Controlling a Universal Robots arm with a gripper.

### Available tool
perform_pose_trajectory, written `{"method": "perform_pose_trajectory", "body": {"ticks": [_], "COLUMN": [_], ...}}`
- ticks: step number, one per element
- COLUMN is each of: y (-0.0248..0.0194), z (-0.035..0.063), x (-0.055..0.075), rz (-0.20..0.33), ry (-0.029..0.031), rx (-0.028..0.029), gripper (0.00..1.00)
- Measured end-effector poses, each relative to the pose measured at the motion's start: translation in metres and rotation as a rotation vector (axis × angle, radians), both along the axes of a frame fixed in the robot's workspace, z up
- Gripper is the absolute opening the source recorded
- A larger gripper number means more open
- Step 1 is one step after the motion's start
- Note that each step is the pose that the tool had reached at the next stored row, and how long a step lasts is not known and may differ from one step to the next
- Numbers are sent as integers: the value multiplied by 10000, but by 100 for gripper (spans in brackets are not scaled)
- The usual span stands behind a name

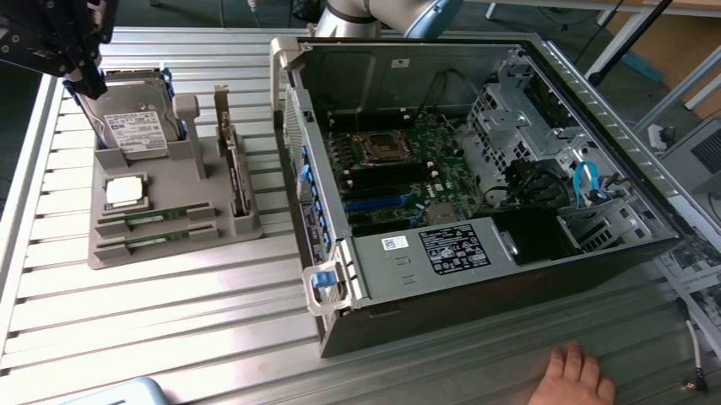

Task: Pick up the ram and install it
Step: 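Pick up the ram and move it above insertion slot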

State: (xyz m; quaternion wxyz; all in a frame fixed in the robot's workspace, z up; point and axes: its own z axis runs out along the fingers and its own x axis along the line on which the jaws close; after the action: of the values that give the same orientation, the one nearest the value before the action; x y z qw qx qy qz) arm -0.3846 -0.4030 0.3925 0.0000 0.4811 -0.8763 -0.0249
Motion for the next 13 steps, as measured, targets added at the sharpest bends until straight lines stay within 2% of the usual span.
{"method": "perform_pose_trajectory", "body": {"ticks": [13], "y": [27], "z": [-1], "x": [0], "rz": [1322], "ry": [1], "rx": [-10], "gripper": [11]}}
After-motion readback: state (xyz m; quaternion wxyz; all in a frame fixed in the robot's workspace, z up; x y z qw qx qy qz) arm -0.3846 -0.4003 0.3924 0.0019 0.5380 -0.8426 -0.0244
